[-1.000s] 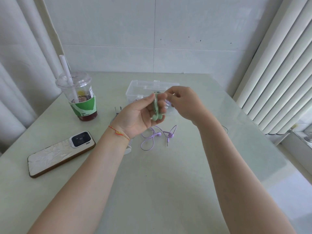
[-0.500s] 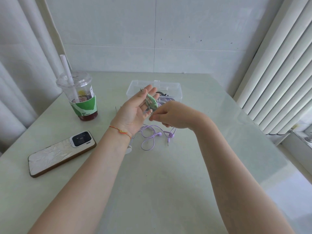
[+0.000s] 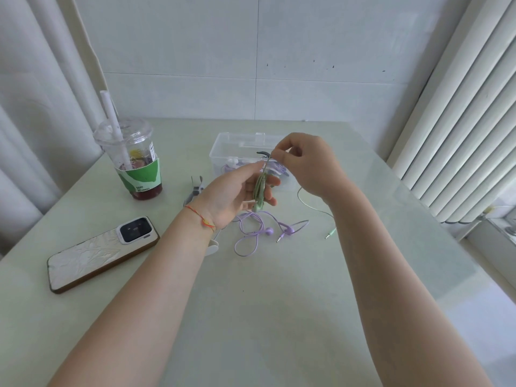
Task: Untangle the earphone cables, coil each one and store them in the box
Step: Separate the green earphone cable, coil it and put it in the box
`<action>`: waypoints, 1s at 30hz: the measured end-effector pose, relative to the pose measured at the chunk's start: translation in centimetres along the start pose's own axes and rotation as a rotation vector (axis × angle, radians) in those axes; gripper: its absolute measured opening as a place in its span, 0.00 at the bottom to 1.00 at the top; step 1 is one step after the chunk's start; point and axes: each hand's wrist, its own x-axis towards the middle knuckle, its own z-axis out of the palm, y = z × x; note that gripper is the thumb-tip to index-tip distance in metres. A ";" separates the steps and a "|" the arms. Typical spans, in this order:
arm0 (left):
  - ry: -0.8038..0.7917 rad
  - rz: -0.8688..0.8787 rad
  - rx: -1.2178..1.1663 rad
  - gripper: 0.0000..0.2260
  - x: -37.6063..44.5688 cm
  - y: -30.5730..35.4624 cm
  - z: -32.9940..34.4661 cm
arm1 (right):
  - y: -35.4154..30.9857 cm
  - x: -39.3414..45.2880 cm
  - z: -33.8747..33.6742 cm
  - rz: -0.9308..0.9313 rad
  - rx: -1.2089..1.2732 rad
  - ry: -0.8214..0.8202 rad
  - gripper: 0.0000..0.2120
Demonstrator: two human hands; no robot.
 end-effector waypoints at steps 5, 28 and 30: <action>-0.132 0.027 -0.286 0.12 -0.4 0.4 0.0 | 0.5 -0.1 0.4 0.017 0.019 -0.027 0.05; 0.221 0.177 -0.207 0.11 0.8 -0.8 -1.1 | -1.4 -1.3 0.5 0.041 -0.198 -0.485 0.09; 0.251 0.179 -0.175 0.13 0.9 -1.0 -1.0 | -1.7 -1.3 0.2 0.012 -0.201 -0.450 0.09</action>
